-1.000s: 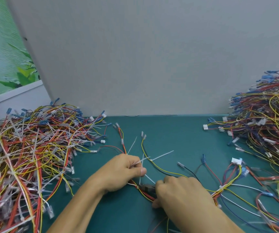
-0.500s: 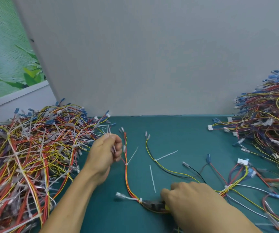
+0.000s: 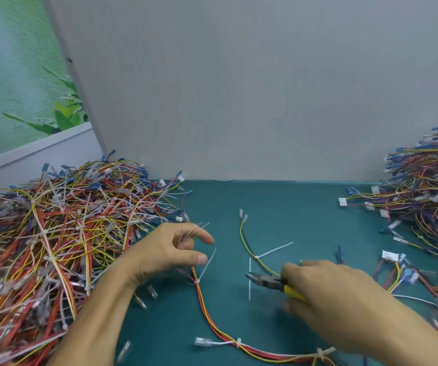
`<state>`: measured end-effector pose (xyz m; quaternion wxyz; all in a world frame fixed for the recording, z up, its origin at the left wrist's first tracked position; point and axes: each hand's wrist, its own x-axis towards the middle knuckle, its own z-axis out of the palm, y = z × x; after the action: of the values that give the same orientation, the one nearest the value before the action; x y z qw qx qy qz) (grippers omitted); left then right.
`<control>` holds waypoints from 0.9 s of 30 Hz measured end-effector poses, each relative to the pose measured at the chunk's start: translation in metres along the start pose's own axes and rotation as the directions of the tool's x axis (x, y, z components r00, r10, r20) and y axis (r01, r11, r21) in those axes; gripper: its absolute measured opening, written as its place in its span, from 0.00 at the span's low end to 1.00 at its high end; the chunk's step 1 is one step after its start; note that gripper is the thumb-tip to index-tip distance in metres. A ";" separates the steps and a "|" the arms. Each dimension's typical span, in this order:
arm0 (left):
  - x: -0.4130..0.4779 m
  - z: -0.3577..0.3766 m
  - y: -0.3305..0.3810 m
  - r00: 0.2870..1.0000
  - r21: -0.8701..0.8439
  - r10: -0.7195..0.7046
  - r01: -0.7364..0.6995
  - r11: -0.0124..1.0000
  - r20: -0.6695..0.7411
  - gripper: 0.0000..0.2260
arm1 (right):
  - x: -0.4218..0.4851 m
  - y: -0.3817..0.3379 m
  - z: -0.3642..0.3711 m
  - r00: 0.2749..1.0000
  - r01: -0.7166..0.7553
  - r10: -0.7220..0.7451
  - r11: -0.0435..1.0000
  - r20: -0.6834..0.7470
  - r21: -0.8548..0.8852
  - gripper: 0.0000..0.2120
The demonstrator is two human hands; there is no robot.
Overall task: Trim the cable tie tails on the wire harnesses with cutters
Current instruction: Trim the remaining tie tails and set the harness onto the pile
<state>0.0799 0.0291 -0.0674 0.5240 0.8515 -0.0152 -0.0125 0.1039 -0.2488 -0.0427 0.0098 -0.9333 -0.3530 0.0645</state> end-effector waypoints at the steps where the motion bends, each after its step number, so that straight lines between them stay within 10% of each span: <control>1: -0.001 -0.003 -0.001 0.999 -0.015 -0.030 0.030 0.999 0.022 0.15 | 0.003 -0.004 0.005 1.000 0.001 0.000 1.000 -0.010 0.029 0.11; 8: 0.005 0.003 -0.003 0.973 0.312 -0.182 0.131 0.941 0.141 0.06 | 0.018 -0.026 0.023 0.999 -0.008 0.002 0.994 0.054 0.112 0.10; 27: 0.012 0.016 -0.006 0.996 0.239 -0.080 0.087 0.967 -0.038 0.14 | 0.046 -0.053 0.021 0.997 -0.075 0.075 0.997 0.007 0.003 0.07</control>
<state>0.0917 0.0167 -0.0800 0.4164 0.9085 0.0265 -0.0209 0.1008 -0.1792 -0.0652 0.0079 -0.9456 -0.3178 0.0688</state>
